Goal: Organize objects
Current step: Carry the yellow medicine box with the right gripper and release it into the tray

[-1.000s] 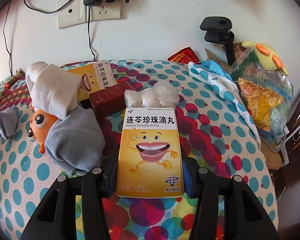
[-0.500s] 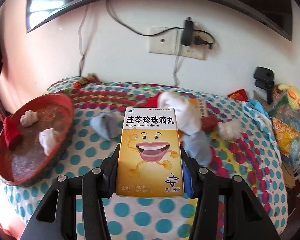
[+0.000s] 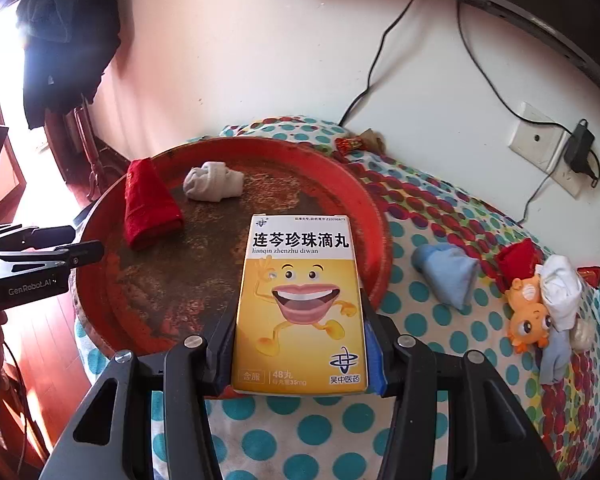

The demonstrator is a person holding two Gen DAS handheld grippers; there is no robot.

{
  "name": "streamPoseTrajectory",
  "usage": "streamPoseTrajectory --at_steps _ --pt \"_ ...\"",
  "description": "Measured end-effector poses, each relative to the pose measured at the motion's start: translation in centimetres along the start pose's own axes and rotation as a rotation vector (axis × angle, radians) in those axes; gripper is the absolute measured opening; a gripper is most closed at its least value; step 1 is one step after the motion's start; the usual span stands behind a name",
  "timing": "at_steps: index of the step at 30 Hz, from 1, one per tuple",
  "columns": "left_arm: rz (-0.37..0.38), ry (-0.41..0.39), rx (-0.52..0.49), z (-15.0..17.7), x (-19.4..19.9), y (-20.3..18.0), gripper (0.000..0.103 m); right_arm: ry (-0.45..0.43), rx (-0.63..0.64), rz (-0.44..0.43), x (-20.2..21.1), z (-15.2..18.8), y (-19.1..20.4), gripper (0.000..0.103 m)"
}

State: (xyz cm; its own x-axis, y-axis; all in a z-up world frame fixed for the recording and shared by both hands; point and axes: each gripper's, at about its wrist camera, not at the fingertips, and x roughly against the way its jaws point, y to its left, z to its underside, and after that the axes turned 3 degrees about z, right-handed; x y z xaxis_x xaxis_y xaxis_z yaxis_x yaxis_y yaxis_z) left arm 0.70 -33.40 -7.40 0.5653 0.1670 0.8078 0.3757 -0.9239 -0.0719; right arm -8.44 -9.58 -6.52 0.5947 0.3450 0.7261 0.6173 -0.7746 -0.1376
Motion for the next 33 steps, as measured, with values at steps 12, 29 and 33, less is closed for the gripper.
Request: streamPoseTrajectory --at_steps 12,29,33 --pt "-0.017 -0.007 0.039 -0.3 0.5 2.2 0.054 0.068 0.082 0.003 -3.1 -0.9 6.8 0.048" --pt "-0.031 0.015 0.055 -0.2 -0.3 2.9 0.054 0.125 0.094 0.02 -5.3 -0.6 7.4 0.048" --pt "-0.033 0.015 0.05 -0.2 -0.4 2.8 0.054 0.121 0.091 0.012 -5.1 -0.7 7.4 0.05"
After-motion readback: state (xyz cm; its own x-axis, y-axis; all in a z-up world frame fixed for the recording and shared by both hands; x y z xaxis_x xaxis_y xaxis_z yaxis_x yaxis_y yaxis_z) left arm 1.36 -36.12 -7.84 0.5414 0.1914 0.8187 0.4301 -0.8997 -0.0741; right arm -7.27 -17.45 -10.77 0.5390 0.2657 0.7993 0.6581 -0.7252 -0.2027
